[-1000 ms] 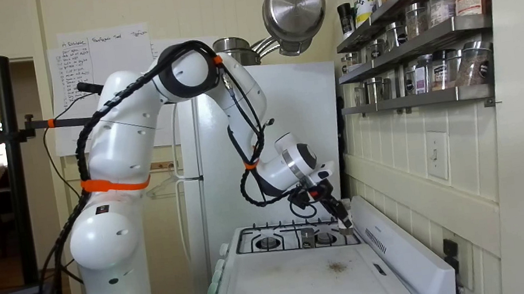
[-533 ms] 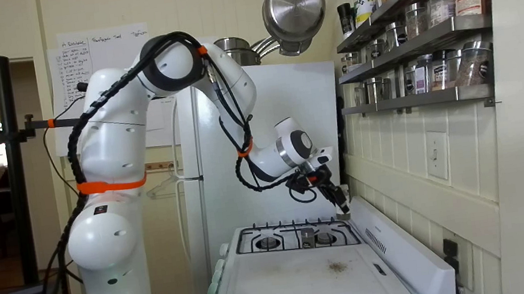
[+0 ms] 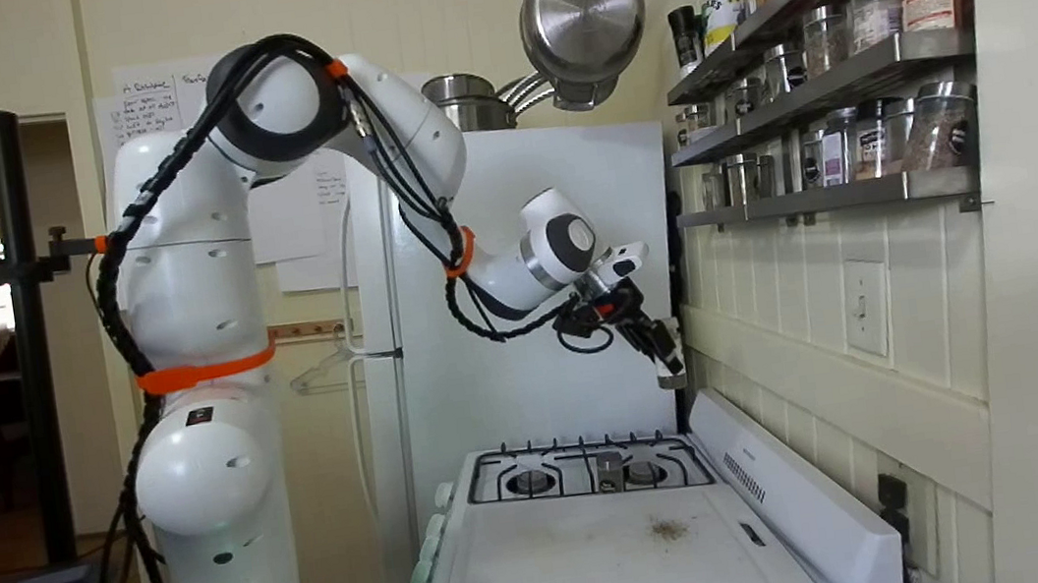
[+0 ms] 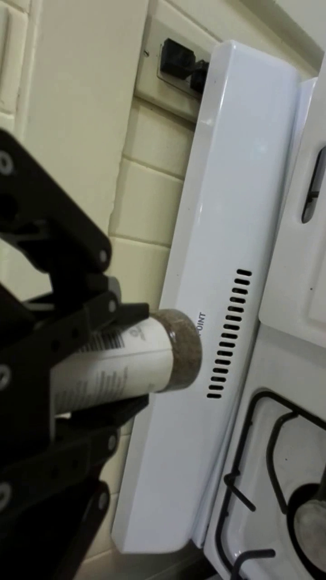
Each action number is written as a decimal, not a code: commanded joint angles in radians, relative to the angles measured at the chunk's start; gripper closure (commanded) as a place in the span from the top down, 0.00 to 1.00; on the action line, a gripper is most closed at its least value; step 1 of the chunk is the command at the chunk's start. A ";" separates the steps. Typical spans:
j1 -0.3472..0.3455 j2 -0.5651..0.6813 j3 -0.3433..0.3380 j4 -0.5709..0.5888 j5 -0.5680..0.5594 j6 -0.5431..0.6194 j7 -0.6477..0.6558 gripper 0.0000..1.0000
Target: Put the right bottle on the bottom shelf
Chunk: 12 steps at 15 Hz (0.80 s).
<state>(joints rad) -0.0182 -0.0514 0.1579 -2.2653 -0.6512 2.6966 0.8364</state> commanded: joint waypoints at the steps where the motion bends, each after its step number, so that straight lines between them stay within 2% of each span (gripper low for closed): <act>1: 0.011 -0.141 0.000 -0.068 0.059 -0.084 -0.041 0.17; 2: 0.023 -0.171 -0.013 -0.072 0.067 -0.110 -0.053 0.17; 8: -0.009 -0.322 -0.014 -0.075 0.091 -0.243 -0.090 0.17; 9: -0.020 -0.254 0.004 -0.040 0.064 -0.206 -0.057 0.17; 10: -0.025 -0.271 0.005 -0.040 0.066 -0.211 -0.061 0.42; 12: -0.026 -0.270 0.007 -0.040 0.065 -0.211 -0.061 0.42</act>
<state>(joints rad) -0.0265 -0.3204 0.1493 -2.3051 -0.5960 2.4835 0.7833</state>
